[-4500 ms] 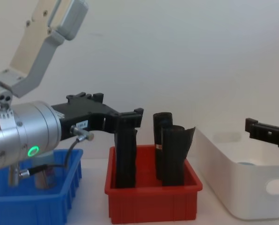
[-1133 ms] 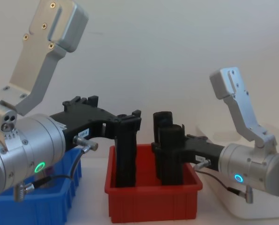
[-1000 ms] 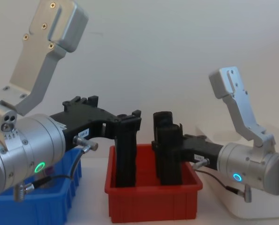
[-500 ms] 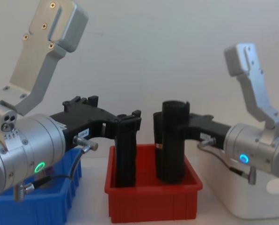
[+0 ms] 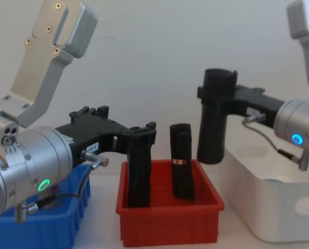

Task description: Pick the cotton swabs from the blue box and place them into the white box.

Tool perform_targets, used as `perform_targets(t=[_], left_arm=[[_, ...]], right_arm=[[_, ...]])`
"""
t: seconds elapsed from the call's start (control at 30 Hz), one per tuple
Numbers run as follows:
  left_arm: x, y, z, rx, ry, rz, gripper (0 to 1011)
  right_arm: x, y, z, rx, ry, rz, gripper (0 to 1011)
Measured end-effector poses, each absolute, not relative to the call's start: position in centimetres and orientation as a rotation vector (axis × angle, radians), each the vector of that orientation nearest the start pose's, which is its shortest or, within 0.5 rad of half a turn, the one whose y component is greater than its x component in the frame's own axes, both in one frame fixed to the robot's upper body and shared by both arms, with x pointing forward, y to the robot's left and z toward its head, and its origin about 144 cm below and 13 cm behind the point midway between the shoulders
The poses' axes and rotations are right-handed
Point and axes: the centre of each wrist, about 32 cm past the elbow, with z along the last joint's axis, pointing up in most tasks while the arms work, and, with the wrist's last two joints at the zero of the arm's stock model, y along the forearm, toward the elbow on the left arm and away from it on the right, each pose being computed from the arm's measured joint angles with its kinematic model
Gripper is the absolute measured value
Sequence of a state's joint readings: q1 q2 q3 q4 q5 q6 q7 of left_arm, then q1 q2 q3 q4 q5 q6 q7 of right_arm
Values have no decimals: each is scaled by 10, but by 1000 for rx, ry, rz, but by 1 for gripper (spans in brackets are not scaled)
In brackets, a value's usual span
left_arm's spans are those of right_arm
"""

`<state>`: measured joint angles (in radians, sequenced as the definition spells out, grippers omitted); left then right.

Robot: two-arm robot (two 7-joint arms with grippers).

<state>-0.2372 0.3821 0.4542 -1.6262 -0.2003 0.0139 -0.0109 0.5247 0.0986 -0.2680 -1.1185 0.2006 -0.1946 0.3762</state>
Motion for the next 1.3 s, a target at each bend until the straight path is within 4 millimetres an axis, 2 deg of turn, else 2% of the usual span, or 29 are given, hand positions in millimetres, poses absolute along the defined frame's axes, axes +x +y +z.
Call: perform_targets(t=[0.3,0.57,1.0,1.3], left_arm=[[492,198,1204,61,-268,1124,1003],[492,198,1204,61,-268,1124,1003],[492,198,1204,61,-268,1124,1003],[492,198,1204,61,-268,1124,1003]], right_arm=[[583,-215,1220,150,-234,-1083,512],[571,-235,1226,114,-227,-1170,512],[556,-264,1221,45,-194,-1282,512],[551,-280,1209,4,-155,-1341,512]])
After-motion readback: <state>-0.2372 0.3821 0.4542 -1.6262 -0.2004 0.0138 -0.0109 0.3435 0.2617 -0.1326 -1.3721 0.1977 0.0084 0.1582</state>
